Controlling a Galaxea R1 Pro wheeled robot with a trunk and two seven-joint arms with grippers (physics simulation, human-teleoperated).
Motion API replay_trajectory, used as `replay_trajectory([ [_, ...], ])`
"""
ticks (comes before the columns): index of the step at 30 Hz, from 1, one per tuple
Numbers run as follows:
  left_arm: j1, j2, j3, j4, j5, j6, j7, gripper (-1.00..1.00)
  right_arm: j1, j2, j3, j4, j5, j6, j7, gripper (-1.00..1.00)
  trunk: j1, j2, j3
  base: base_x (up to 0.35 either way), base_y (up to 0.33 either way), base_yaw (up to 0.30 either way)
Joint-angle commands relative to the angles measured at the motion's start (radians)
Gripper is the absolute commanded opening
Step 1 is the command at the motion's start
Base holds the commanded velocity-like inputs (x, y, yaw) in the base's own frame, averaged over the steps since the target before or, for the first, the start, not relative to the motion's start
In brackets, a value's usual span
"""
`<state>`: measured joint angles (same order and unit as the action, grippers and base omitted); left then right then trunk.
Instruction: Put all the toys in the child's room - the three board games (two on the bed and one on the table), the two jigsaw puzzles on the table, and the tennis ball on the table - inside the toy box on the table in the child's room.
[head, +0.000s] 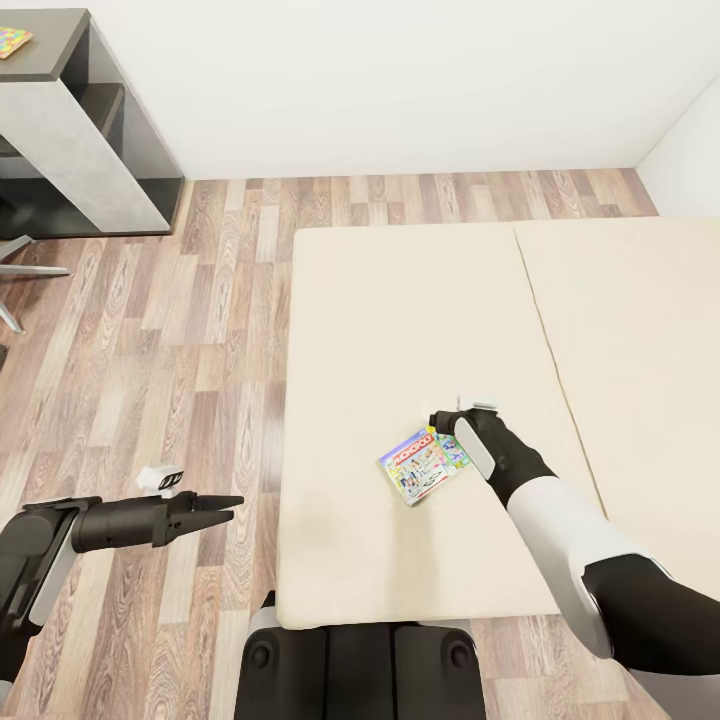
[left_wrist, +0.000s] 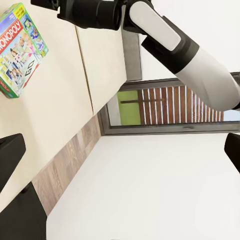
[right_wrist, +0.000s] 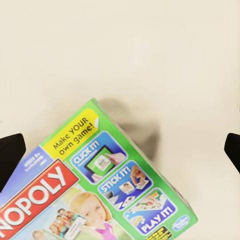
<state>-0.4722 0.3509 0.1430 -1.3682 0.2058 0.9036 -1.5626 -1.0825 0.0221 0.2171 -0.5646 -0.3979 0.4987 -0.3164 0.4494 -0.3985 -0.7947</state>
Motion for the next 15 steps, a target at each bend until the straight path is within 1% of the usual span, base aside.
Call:
replay_trajectory([
  [1, 0.000, 0.000, 0.000, 0.000, 0.000, 0.011, -0.004, 1.00, -0.001, -0.001, 0.006, -0.001, -0.011, 0.003, -0.008, 1.00, 0.001, -0.002, -0.001, 0.000, 0.000, 0.000],
  [6, 0.000, 0.001, 0.000, 0.000, 0.000, 0.011, -0.004, 1.00, -0.001, -0.001, 0.004, -0.003, -0.015, 0.003, 0.003, 1.00, 0.001, -0.002, -0.001, 0.000, 0.000, 0.000],
  [9, 0.000, 0.002, 0.000, 0.000, 0.000, 0.011, -0.004, 1.00, -0.001, -0.001, 0.001, -0.005, -0.032, 0.003, 0.006, 1.00, 0.001, -0.002, -0.001, 0.000, 0.000, 0.000],
  [12, 0.000, 0.002, 0.001, 0.000, 0.000, 0.011, -0.004, 1.00, -0.001, 0.001, -0.003, -0.007, -0.060, 0.003, 0.007, 1.00, 0.001, -0.002, -0.001, 0.000, 0.000, 0.000],
  [15, 0.000, 0.002, 0.001, 0.000, 0.000, 0.011, -0.004, 1.00, -0.001, 0.004, -0.005, -0.007, -0.071, 0.003, 0.008, 1.00, 0.001, -0.002, -0.001, 0.000, 0.000, 0.000],
])
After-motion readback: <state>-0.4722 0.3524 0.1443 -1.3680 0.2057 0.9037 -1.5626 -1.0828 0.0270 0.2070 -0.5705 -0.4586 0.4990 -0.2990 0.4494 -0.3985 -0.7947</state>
